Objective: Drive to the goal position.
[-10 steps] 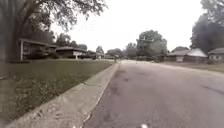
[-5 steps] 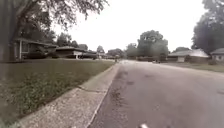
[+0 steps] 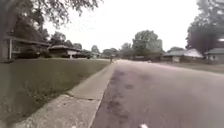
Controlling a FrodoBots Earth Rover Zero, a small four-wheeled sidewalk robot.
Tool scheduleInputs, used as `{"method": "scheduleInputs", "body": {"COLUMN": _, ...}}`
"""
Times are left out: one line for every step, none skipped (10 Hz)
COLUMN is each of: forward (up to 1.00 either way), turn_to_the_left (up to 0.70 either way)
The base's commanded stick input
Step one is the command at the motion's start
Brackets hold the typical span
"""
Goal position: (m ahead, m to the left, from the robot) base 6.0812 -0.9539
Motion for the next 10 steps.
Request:
{"method": "scheduleInputs", "body": {"forward": 0.70, "turn_to_the_left": 0.00}}
{"method": "scheduleInputs", "body": {"forward": 0.70, "turn_to_the_left": -0.35}}
{"method": "scheduleInputs", "body": {"forward": 0.70, "turn_to_the_left": -0.35}}
{"method": "scheduleInputs", "body": {"forward": 0.70, "turn_to_the_left": -0.18}}
{"method": "scheduleInputs", "body": {"forward": 0.70, "turn_to_the_left": 0.00}}
{"method": "scheduleInputs", "body": {"forward": 0.70, "turn_to_the_left": 0.00}}
{"method": "scheduleInputs", "body": {"forward": 0.70, "turn_to_the_left": 0.00}}
{"method": "scheduleInputs", "body": {"forward": 0.70, "turn_to_the_left": 0.00}}
{"method": "scheduleInputs", "body": {"forward": 0.70, "turn_to_the_left": 0.00}}
{"method": "scheduleInputs", "body": {"forward": 0.70, "turn_to_the_left": 0.00}}
